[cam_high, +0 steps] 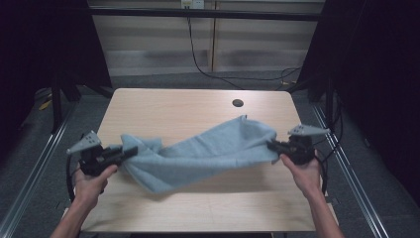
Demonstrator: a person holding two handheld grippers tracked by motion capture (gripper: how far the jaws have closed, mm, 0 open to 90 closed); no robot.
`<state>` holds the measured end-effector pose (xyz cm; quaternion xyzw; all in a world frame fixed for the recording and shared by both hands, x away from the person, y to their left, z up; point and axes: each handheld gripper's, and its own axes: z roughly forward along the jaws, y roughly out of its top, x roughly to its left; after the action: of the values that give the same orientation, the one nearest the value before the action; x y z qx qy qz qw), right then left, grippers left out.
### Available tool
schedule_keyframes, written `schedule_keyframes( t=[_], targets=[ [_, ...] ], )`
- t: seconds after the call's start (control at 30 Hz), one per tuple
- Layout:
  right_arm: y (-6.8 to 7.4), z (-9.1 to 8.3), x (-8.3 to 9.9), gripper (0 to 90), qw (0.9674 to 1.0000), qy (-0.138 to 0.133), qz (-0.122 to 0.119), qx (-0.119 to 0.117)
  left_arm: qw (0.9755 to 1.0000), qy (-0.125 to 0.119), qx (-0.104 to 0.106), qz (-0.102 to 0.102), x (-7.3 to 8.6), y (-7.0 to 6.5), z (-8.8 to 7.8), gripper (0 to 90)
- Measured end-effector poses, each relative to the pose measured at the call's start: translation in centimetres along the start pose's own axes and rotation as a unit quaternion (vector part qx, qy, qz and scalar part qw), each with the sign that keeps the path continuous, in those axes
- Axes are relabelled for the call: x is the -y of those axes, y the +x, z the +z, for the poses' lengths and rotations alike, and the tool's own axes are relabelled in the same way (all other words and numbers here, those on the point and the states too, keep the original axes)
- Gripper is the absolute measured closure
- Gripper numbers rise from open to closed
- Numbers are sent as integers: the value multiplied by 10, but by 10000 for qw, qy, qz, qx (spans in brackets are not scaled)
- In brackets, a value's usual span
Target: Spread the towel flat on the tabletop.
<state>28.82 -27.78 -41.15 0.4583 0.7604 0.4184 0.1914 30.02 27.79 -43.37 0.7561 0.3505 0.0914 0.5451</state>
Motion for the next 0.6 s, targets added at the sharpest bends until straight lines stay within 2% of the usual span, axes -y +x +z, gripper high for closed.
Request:
schedule_keyframes(
  t=[0.03, 0.07, 0.1, 0.13, 0.17, 0.23, 0.3, 0.33, 0.4, 0.47, 0.53, 0.57, 0.6],
  targets=[
    [2, 2, 10, 854, 10000, 94, 7, 9, 9999, 53, 91, -39, 9, -3, 0, 762],
    [2, 2, 10, 854, 10000, 94, 7, 9, 9999, 53, 91, -39, 9, -3, 0, 760],
    [5, 3, 27, 829, 9996, 290, 47, -41, 9996, 170, 210, -48, 17, -9, 1, 758],
    [5, 3, 32, 814, 9994, 318, 89, -85, 9995, 165, 266, -32, 20, -12, 1, 754],
    [7, 2, 37, 790, 9991, 378, 132, -108, 9991, 188, 361, -102, 23, -15, 1, 745],
    [11, -3, 46, 709, 9991, 363, 157, -119, 9986, 250, 458, -61, 27, -20, -2, 728],
    [13, -6, 51, 693, 9992, 308, 184, -201, 9983, 248, 514, -65, 29, -24, -4, 714],
    [15, -15, 57, 634, 9991, 186, 265, -275, 9980, 260, 579, -55, 29, -26, -8, 660],
    [15, -18, 60, 624, 9991, 124, 297, -267, 9982, 226, 555, -21, 29, -27, -10, 624],
    [8, -25, 68, 602, 9990, 144, 410, -142, 9988, 30, 476, -78, 20, -24, -13, 568],
    [1, -26, 74, 595, 9984, 183, 522, -67, 9992, -18, 386, -30, 10, -21, -10, 550],
    [1, -26, 74, 595, 9984, 183, 522, -67, 9992, -18, 386, -30, 10, -21, -10, 550],
    [-6, -26, 81, 601, 9981, 223, 573, 66, 9992, -58, 399, 30, 4, -20, -6, 550]
  ],
)
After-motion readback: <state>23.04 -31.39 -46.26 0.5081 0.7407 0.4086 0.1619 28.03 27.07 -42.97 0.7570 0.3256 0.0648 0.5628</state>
